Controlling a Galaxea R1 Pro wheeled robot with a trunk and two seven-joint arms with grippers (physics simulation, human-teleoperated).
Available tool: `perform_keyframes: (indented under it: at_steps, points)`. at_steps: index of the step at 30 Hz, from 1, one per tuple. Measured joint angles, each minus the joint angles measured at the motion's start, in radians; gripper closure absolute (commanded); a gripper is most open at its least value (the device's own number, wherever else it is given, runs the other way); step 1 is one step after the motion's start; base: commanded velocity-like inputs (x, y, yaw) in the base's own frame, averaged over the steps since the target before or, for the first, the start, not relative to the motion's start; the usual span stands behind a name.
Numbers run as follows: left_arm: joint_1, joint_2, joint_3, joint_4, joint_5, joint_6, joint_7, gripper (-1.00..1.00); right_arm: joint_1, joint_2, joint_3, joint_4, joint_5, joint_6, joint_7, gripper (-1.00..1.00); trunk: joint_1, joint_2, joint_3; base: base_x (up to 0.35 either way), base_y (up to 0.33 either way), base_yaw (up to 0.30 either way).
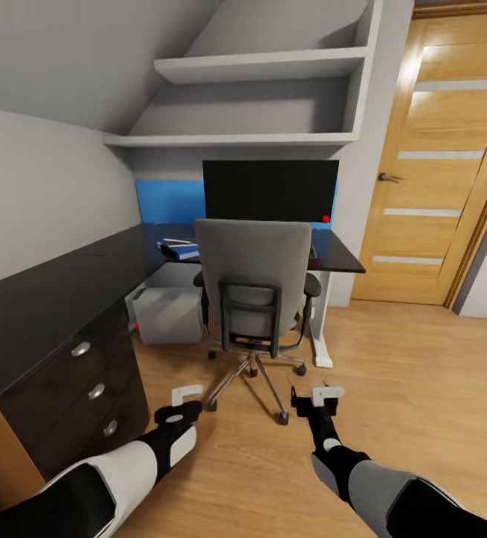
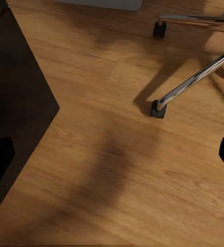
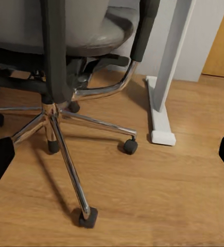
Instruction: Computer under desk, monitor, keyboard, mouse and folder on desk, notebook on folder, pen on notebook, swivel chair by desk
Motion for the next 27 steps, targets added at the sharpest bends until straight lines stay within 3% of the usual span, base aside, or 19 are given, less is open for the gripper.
perform_keyframes:
  at_steps: [7, 8, 19, 27]
  points:
    - [0.087, -0.001, 0.000, 0.023, 0.001, -0.050, 0.000, -1.00, 0.080, -0.039, 0.001, 0.007, -0.003, -0.067, 0.000, -1.00, -0.027, 0.049, 0.022, 0.000, 0.000, 0.000]
    - [0.139, -0.001, -0.001, 0.026, 0.003, -0.072, 0.000, -1.00, 0.123, -0.049, -0.001, 0.008, -0.004, -0.087, 0.001, -1.00, -0.031, 0.056, 0.025, 0.000, 0.000, 0.000]
    - [0.318, 0.006, 0.002, 0.028, 0.002, -0.139, -0.001, -1.00, 0.267, -0.068, 0.002, 0.009, 0.001, -0.166, 0.002, -1.00, -0.073, 0.133, 0.059, 0.000, 0.000, 0.000]
    - [0.443, 0.047, 0.003, 0.029, 0.006, -0.313, -0.002, -1.00, 0.341, -0.087, 0.001, 0.009, 0.000, -0.193, 0.002, -1.00, -0.104, 0.189, 0.085, 0.000, 0.000, 0.000]
